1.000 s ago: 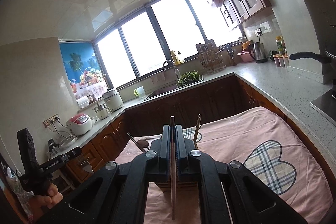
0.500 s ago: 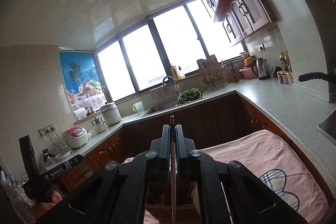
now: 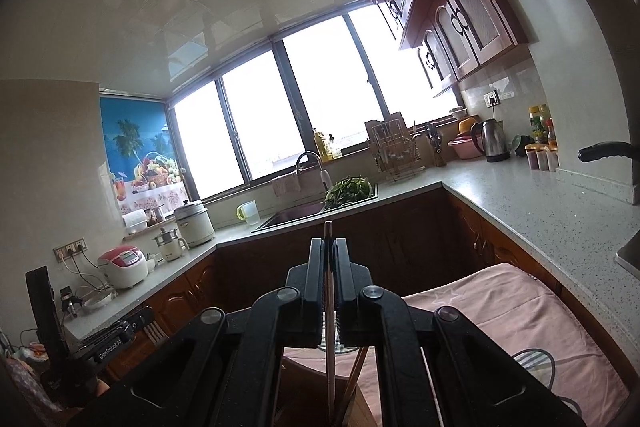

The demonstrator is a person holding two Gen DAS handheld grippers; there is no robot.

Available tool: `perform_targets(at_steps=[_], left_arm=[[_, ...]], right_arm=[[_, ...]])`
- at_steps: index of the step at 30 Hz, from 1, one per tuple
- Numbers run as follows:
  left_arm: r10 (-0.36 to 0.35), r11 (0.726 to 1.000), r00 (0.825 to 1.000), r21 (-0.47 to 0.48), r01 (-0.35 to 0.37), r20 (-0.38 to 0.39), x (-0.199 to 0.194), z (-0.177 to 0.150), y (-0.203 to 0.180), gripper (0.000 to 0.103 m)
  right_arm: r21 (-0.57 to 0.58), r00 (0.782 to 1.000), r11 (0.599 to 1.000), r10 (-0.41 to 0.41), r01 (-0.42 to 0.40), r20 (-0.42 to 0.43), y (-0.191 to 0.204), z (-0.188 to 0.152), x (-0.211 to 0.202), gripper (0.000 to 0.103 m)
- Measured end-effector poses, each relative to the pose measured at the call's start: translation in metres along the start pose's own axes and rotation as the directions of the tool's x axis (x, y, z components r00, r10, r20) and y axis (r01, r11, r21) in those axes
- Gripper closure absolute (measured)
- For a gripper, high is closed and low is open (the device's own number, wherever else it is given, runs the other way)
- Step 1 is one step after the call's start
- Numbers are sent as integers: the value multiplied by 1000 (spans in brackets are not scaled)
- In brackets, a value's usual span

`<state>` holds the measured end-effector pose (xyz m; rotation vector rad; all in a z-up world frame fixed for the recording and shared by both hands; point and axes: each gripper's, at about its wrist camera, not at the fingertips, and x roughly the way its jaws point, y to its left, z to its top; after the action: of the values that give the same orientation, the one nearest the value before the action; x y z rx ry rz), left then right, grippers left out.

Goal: Organize utensils
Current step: 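Lower the fork and chopstick into the wooden holder with both tools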

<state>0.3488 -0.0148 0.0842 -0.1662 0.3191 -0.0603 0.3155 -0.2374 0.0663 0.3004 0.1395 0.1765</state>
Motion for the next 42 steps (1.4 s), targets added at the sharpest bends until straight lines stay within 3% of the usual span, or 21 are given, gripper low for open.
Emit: perform_targets(at_steps=[13, 21, 27, 42], left_arm=[[-7, 999, 997, 45, 11, -82, 28, -35, -15, 101], [-13, 991, 997, 134, 23, -80, 28, -48, -35, 101], [-34, 984, 996, 171, 48, -81, 26, -56, -44, 101], [-79, 982, 992, 161, 94, -94, 26, -55, -42, 100]], right_arm=[[0, 996, 1000, -15, 15, -89, -5, -47, 26, 99], [-9, 989, 1000, -18, 17, -148, -5, -67, 36, 99], [-6, 989, 1000, -14, 13, -146, -6, -68, 34, 99], [-3, 990, 1000, -12, 12, -142, -9, -69, 33, 98]])
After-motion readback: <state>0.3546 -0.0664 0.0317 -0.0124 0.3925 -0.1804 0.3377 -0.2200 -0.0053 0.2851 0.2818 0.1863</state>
